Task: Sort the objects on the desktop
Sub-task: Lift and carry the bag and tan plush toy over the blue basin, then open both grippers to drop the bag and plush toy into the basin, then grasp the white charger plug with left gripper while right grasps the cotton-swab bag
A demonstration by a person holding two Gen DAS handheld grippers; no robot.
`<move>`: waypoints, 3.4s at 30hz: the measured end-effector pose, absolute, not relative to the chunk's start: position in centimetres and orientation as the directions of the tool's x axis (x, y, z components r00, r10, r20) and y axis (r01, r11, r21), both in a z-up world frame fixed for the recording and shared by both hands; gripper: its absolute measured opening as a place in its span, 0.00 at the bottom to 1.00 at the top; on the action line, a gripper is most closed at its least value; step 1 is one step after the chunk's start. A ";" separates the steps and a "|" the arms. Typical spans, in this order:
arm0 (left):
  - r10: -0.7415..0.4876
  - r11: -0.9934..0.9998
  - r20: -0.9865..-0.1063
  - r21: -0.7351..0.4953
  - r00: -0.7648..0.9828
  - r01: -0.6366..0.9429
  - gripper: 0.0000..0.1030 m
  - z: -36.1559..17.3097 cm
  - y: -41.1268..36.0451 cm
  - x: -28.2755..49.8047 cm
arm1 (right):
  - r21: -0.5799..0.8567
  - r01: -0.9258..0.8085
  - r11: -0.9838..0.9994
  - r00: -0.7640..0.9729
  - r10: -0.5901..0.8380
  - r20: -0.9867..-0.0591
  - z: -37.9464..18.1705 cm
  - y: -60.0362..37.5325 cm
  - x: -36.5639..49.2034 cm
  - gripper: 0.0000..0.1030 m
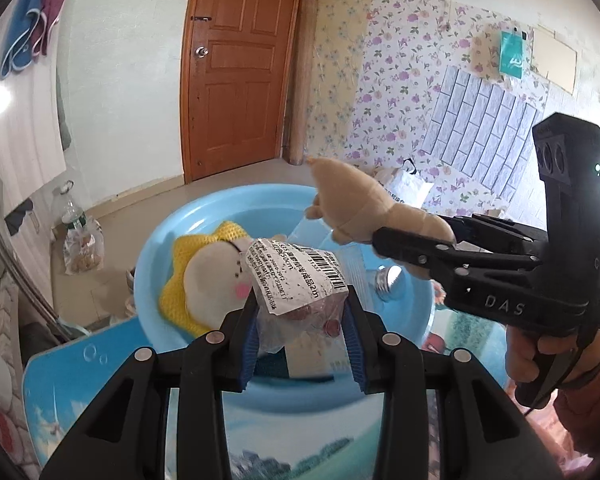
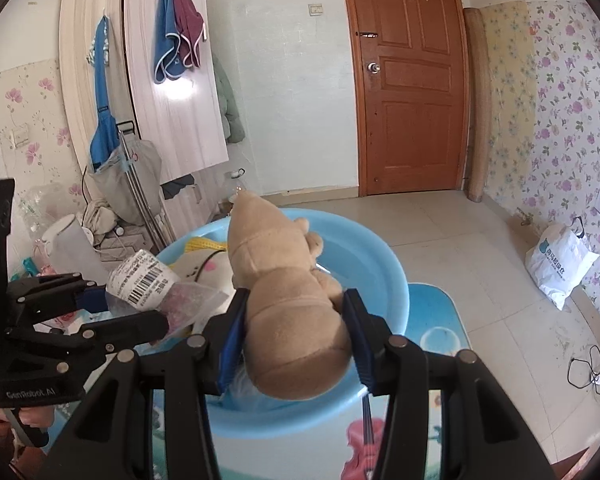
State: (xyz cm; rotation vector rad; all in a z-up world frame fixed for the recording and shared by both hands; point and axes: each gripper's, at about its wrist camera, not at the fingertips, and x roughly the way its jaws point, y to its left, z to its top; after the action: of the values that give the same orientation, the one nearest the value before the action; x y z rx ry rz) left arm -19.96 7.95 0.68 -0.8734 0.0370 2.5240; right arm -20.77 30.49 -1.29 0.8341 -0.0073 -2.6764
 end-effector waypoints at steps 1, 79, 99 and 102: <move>0.417 -0.891 -0.590 -0.115 -0.691 -0.439 0.35 0.6 8.1 -20.3 | 0.100 0.317 -0.943 -0.772 -0.318 -0.551 -1.4 30.4 -21.1 0.44; 0.180 -0.983 -0.727 -0.118 -0.663 -0.138 0.90 -5.2 -7.1 -8.4 | 0.164 0.438 -0.884 -0.565 -0.412 -0.715 -7.1 17.8 -10.5 0.55; 0.160 -0.986 -0.780 -0.094 -0.605 -0.139 0.90 -9.3 -13.1 -14.2 | 0.122 0.556 -0.822 -0.462 -0.428 -0.777 -9.1 8.4 -14.6 0.55; 0.161 -0.984 -0.798 -0.080 -0.580 -0.162 0.89 -9.9 -12.9 -15.2 | 0.097 0.568 -0.817 -0.455 -0.411 -0.790 -9.5 7.5 -15.1 0.55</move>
State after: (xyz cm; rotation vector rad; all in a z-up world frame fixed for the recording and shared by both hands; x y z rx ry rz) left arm -15.16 -12.91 -9.90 -1.3344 0.0021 2.6422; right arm -15.14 7.51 -9.48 1.1614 0.2419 -2.2641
